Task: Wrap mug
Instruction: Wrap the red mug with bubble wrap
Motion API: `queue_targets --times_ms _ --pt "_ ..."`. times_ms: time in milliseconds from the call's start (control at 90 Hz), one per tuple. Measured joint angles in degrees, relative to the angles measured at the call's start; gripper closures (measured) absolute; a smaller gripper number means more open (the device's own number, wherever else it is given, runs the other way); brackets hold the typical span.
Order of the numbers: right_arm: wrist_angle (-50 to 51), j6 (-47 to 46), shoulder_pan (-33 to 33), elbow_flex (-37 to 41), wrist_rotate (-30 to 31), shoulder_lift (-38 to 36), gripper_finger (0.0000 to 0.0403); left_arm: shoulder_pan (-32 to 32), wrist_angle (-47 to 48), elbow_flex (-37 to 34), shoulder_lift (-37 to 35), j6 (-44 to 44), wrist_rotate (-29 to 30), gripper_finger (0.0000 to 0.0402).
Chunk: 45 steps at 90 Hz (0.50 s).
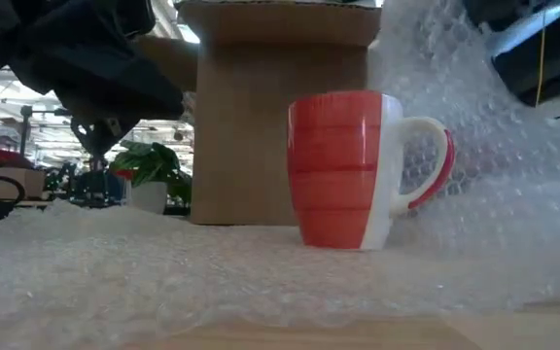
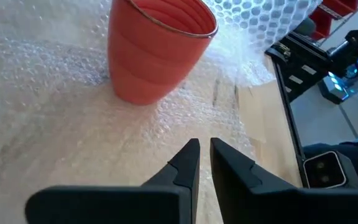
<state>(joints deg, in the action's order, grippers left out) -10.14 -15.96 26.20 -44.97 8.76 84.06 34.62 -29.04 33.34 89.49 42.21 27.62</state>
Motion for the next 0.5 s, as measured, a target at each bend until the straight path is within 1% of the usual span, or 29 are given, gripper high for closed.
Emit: queue_targets --times_ms 78,222,356,500 --pt "0.38 1.89 -0.84 -3.82 -3.56 4.51 0.0402 -0.01 0.0 0.0 0.0 0.35 0.02 0.0381" --pt "4.83 5.79 -1.27 -12.4 -6.51 10.02 0.0402 0.05 -0.04 0.0 0.0 0.51 0.04 0.0381" --pt "12.59 8.5 -1.12 -19.9 -8.13 11.5 0.0402 0.35 -0.07 0.0 0.0 0.84 0.02 0.0381" --pt "21.66 8.8 -1.12 -26.77 -9.39 11.5 0.0402 0.93 0.0 -0.02 0.0 0.86 0.04 0.0381"
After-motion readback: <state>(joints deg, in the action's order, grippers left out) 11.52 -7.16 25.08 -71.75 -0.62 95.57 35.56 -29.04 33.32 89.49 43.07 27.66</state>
